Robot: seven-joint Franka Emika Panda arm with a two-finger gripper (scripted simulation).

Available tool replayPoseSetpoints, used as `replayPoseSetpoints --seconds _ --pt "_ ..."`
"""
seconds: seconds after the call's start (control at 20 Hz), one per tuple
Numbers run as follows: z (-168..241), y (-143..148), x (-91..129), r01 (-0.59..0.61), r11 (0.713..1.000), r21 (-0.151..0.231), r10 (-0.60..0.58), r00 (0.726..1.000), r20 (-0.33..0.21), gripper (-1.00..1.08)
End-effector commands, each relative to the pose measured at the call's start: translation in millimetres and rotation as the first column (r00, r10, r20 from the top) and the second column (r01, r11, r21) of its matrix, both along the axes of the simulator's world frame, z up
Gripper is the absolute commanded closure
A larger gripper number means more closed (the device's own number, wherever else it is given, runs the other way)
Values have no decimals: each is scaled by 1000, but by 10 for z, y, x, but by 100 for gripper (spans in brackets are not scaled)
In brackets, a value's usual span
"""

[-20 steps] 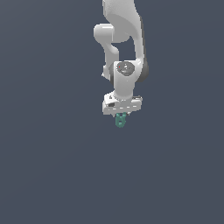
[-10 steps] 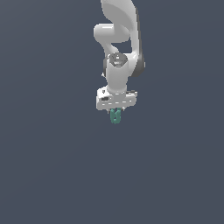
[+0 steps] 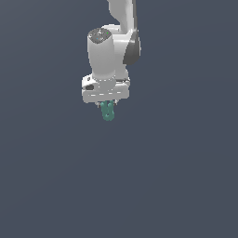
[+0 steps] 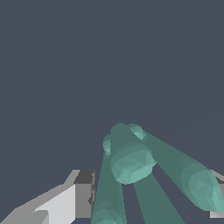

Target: Pick up the object and move it to a goal position.

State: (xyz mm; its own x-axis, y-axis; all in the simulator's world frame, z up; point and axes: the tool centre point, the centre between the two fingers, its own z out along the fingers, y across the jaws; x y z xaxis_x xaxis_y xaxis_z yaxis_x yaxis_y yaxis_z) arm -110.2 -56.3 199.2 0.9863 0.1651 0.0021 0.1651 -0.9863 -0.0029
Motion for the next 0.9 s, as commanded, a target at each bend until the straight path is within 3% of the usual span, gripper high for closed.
replayPoseSetpoints --seconds 0.0,0.55,0.85 --pt "224 -233 -64 0 1000 2 0 1000 0 108" --pt "1167 -1227 -287 0 1000 0 0 1000 -1 108" --pt "1527 -1610 -350 0 1000 -2 0 1000 -2 108"
